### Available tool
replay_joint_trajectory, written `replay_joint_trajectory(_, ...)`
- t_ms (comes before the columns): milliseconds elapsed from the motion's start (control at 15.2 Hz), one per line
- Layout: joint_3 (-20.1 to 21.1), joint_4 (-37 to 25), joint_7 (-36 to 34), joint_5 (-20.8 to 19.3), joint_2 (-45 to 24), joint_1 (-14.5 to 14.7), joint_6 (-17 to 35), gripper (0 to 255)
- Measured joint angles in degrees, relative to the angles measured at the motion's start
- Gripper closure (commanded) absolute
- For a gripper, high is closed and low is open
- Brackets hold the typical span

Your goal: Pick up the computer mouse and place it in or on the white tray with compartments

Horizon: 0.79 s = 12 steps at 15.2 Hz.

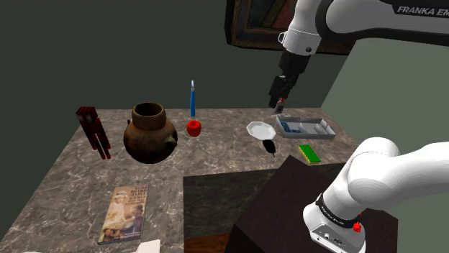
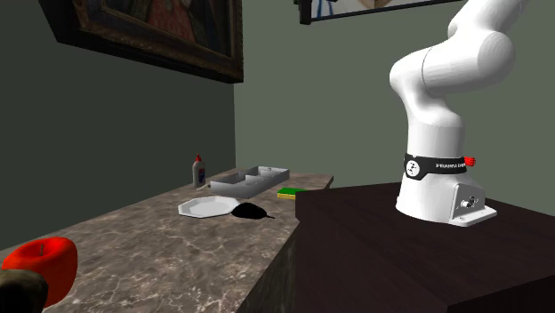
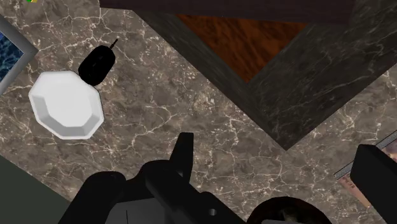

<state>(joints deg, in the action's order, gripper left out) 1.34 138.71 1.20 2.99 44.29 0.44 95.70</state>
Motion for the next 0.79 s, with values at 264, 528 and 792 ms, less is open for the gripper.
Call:
replay_joint_trajectory(264, -1.1, 2.9, 0.3, -0.7, -0.9, -1.1, 3.7, 0)
replay_joint_trajectory(528, -3.2, 7.8, 0.8, -2.0, -2.7, -3.3, 10.7, 0)
replay_joint_trajectory(792, -5.6, 11.2, 1.4, -3.3, -6.5, -5.7, 18.1, 0)
